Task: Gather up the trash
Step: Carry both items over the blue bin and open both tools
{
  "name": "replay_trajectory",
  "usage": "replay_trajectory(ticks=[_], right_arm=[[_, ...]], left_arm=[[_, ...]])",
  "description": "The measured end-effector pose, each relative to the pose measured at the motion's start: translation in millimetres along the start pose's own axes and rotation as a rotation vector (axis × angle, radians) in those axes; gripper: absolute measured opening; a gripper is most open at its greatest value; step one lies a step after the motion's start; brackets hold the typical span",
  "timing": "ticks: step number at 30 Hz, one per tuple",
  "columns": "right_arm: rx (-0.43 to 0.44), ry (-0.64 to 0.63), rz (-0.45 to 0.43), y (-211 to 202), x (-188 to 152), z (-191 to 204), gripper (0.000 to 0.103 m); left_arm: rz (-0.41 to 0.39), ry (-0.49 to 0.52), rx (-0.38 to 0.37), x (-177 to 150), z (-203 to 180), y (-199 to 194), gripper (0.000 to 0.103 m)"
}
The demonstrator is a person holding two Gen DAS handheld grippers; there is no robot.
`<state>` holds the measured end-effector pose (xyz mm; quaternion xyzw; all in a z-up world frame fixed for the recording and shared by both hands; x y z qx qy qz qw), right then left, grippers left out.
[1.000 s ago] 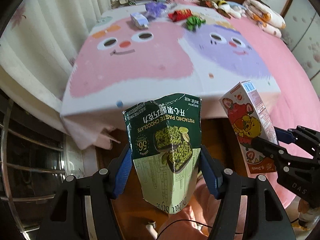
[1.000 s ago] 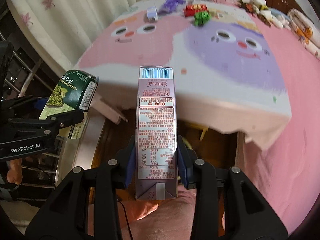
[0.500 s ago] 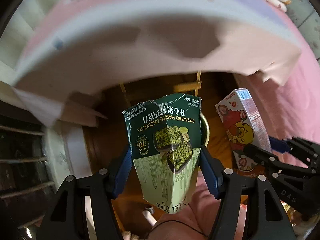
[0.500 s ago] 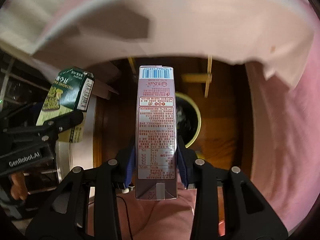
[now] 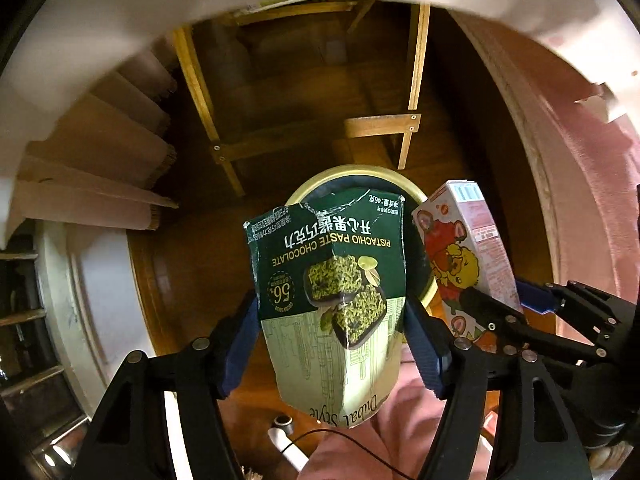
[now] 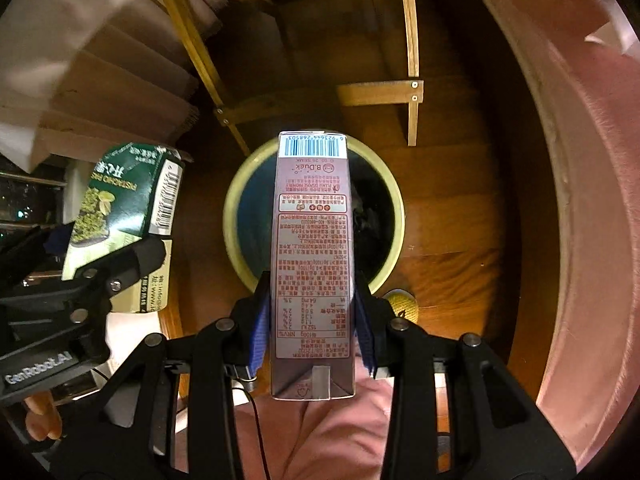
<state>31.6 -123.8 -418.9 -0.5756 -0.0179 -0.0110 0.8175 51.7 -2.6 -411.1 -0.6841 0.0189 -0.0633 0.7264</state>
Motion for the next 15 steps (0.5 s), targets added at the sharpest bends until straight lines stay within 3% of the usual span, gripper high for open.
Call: replay_trajectory(ticks=[12,14,15], right_arm=[[-0.008,0.025,-0.005,34,20,-16,0.036],[-0.005,0.025,-0.017,32,23,-13,0.036],[-0.006,0.026,-0.022,32,25,-13,0.042]], left_arm=[[0.016,-0.056,-0.054,8,19,35,0.079],[0.007,-0.057,-0.04,7,24,33,0.089],[0.002,-0.057,-0.035,6,27,32,0.089]])
Point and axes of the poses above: each gripper's, at about its wrist camera, not at the fingertips, and y roughly the way its jaws point, z to its left, x to its top, the point moved 4 cm from there along y, roughly the way its jaws point, and after that the axes turned 7 degrees about x, right-handed, at the moved point
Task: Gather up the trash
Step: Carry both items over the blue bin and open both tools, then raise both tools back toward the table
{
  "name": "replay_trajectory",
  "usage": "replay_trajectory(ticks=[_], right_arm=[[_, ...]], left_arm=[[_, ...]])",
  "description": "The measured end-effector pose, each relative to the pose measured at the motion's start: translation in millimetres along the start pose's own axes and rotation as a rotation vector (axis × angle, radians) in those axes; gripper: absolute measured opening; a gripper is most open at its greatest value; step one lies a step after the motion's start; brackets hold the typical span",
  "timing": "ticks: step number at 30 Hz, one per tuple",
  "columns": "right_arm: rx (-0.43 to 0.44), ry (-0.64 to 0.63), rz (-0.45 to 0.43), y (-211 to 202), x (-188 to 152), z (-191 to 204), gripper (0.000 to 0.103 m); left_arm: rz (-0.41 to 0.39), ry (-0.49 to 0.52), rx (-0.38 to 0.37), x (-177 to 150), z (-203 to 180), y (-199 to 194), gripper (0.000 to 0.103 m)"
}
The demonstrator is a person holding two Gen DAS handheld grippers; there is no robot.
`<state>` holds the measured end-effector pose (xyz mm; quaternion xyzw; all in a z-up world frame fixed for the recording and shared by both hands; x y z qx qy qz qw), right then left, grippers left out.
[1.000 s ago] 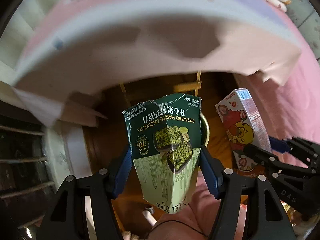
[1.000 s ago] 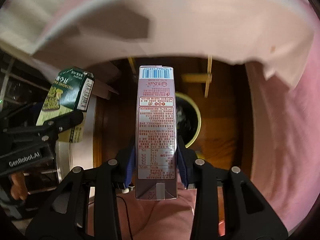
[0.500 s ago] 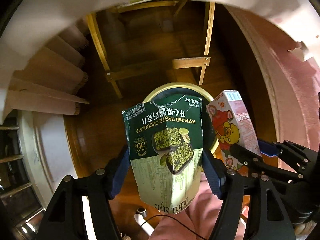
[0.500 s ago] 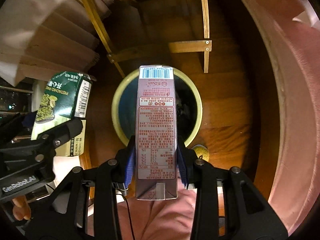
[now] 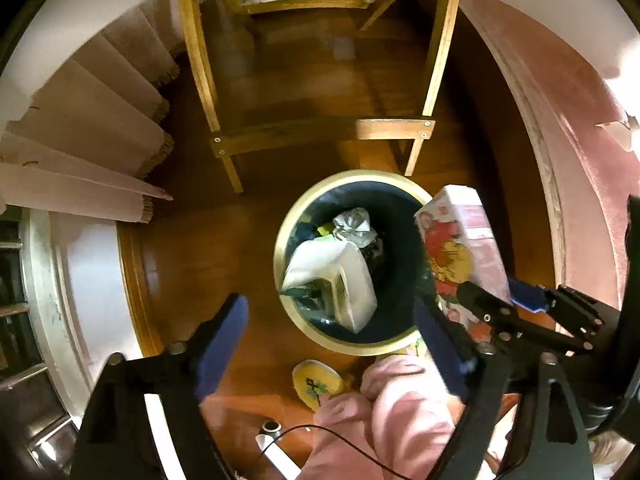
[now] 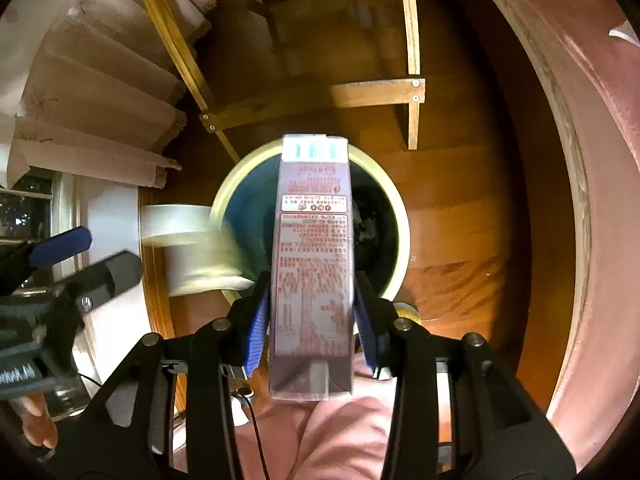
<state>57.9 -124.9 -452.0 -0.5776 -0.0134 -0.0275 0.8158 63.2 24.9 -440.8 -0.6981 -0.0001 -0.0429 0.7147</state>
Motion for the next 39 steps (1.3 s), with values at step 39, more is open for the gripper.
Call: replay_trajectory(ticks=[39], right_arm=[[0.106,-0.002,-0.251,-307,15,108,0.063]], left_arm=[[-0.382,-0.058,0.078,8,75,-387,0.092]])
Point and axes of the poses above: each gripper's, at about its wrist camera, not at the fingertips, and y roughly the way its jaws point, z to its left, x to its top, the point moved 4 cm from there along y, roughly the way its jaws point, and after that the axes turned 7 degrees about x, right-handed, at the moved point
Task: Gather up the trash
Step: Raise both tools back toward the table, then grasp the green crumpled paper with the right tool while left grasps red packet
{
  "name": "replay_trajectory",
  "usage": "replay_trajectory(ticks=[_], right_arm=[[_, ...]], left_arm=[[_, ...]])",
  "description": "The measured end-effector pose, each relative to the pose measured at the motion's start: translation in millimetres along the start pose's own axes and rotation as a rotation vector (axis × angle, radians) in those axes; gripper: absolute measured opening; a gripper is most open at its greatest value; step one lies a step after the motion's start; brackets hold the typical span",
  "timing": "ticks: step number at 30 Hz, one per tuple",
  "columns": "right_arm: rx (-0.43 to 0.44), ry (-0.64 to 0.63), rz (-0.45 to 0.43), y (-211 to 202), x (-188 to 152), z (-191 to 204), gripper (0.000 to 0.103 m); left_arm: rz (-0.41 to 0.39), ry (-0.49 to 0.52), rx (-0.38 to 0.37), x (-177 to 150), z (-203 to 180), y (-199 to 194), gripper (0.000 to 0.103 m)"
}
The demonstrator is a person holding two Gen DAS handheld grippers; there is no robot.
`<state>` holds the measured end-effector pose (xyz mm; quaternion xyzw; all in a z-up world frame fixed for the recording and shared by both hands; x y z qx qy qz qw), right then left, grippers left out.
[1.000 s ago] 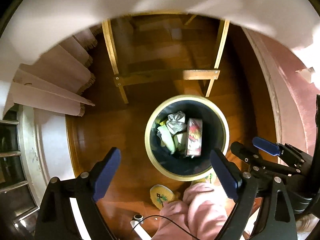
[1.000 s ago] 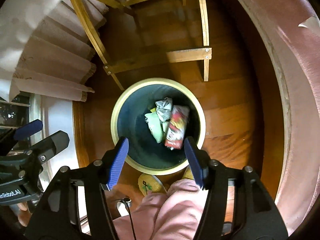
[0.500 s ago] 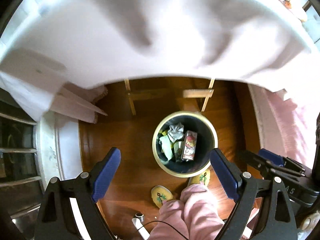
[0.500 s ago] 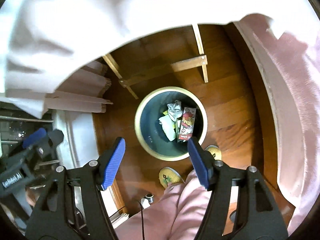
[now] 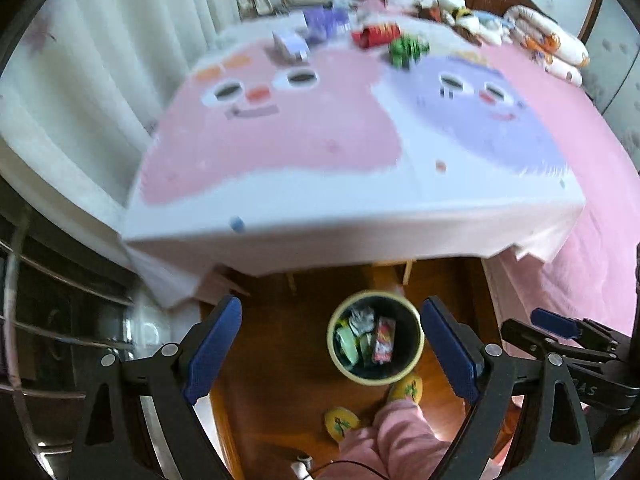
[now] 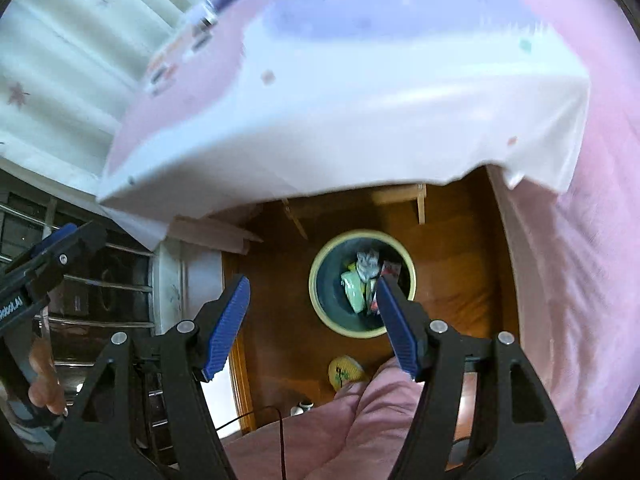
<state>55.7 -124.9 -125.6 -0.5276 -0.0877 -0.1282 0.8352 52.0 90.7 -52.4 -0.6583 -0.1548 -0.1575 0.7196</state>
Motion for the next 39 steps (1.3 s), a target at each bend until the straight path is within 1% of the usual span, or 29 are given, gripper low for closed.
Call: replay_trajectory(ticks=[4,9,16,18,20,22,24,28,29,32,34,35,37,38,39], right_arm=[[0.0,-0.024,-0.047,-31,11,16,0.063],[0.006,-0.054,-0.106,-64,24,36,0.063],[-0.003,-0.124,-0.196,-95,44,61,0.063],[-0.013,-0.146,-0.205,-99,53,70,0.063],[-0.023,-0.143,-0.209,-102,65,75,0.063],[-0.027,-0.144,-0.221,-104,77,77,0.063],[-0.033,-0.15,-0.24,-106,94,79,0.063],[-0.039,-0.156,-0.278,-106,132,78,0.063],[-0.042,-0.159,-0.283,-103,148,77,0.063],[-0.031,-0.175,-0.263,-87,189,68,0.063],[-0.028,-0.183,-0.251,-75,215,60,0.063],[-0.013,-0.188,-0.239,-65,235,54,0.063],[0.007,-0.193,-0.213,-47,263,43,0.063],[0.016,-0.192,-0.188,-35,283,35,0.063],[0.022,-0.189,-0.171,-27,296,29,0.063]], left_arm=[[-0.056,-0.019,0.013,14,15,-36,0.092],[-0.1,-0.051,0.007,23,30,-64,0.092],[-0.179,-0.063,-0.01,40,39,-92,0.092],[-0.194,-0.051,-0.016,46,39,-96,0.09],[-0.209,-0.042,-0.009,53,39,-99,0.085],[-0.222,-0.033,-0.004,60,38,-101,0.084],[-0.233,-0.021,0.006,70,35,-99,0.083],[-0.226,-0.006,0.011,96,26,-86,0.076],[-0.224,-0.008,0.01,103,24,-82,0.075],[-0.206,-0.017,0.01,129,15,-64,0.073],[-0.186,-0.028,0.02,153,5,-45,0.073],[-0.18,-0.037,0.027,163,1,-37,0.073],[-0.157,-0.063,0.039,189,-8,-18,0.073],[-0.143,-0.075,0.045,199,-12,-9,0.073],[-0.128,-0.087,0.051,211,-17,0,0.073]])
Point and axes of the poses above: each gripper's, at about its wrist camera, not at the fingertips, and y roughly the way its jaws point, z to its left, x to its top, the point moved 4 cm from there along y, roughly the way its jaws point, and after that the axes turned 7 degrees about x, right-handed, at the moved point
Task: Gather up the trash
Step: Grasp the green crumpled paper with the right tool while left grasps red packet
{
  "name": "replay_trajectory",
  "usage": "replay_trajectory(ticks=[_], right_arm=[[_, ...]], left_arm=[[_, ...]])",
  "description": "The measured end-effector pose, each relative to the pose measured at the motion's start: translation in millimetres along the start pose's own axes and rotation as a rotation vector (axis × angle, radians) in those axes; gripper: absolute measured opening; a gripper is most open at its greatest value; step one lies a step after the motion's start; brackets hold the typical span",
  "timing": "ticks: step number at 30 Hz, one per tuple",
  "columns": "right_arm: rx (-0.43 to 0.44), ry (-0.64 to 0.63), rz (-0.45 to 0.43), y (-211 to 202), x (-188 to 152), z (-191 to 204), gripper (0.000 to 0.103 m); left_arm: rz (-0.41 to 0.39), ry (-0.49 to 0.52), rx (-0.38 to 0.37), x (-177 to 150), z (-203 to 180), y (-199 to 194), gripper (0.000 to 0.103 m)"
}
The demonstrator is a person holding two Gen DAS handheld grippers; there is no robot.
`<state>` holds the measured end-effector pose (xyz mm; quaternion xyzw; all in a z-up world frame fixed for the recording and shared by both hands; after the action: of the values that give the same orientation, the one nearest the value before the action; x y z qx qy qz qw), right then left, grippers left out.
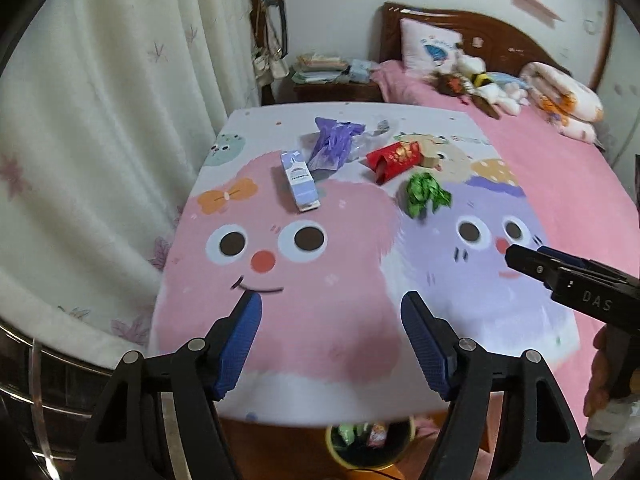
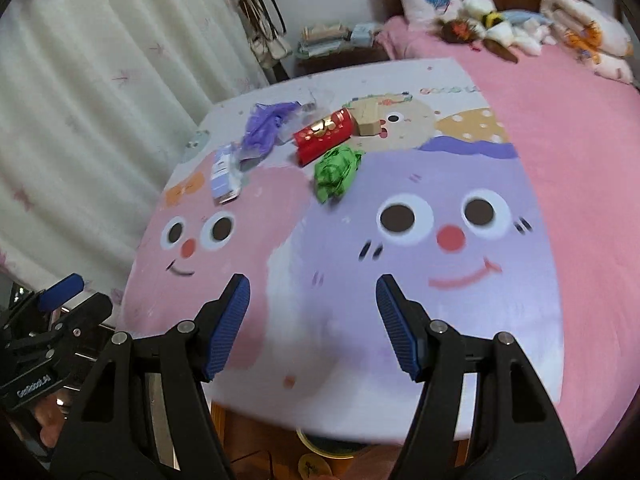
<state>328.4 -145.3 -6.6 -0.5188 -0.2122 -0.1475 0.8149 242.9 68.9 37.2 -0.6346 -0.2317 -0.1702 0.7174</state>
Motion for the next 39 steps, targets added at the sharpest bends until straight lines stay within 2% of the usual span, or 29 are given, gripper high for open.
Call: replay_trajectory(ticks=[8,12,15,17,18,19,20,24,30,33,39], right_arm=[[0.092,-0.005,0.139,101,89,-55,0.063],[0.12,0.016,0.203,150,115,-69,0.063],[0.13,0.024,0.243,180,121,-72,0.063],[0.135,0.019,0.264,196,121,-72,0.058],[0.141,0.018,0.274,202,121,-72,0.05],[0.154,0.018,0.284,205,120,-71,0.041],[0.186,0.021,0.291,209,118,-70,0.04],[0.223,-0.008,0.262,205,119,-73,0.034],[0.237,0.032,0.23,185,121,-98,0.032],[0.24,0.068,0.22,176,124,-117,0.032],[0.239,0.093,0.222,168,124,-143,0.032]], left_arm=[[0.107,-0.076,0.055,76,-49,88,0.073],[0.149,-0.116,0.075,93,-57,121,0.073],[0.176,-0.122,0.094,101,-61,141,0.073],[0.187,-0.12,0.102,108,-63,151,0.073],[0.189,-0.12,0.103,110,-64,153,0.073],[0.191,-0.119,0.102,115,-66,157,0.073],[0.191,-0.118,0.1,120,-67,160,0.073],[0.182,-0.088,0.094,141,-79,172,0.073],[0.175,0.031,0.082,167,-114,197,0.074],[0.194,0.093,0.091,177,-133,222,0.074],[0.228,0.149,0.091,197,-159,262,0.073]])
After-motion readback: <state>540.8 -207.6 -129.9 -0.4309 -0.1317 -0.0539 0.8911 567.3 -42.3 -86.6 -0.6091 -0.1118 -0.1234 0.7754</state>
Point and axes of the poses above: each gripper's, at about its wrist camera, not at the fingertips, and y roughly the way its jaws point, z to its left, x to its top, the point moved 4 cm from there along y, roughly the way its jaws point, and after that the axes turned 7 degrees about x, right-handed, at the moved point
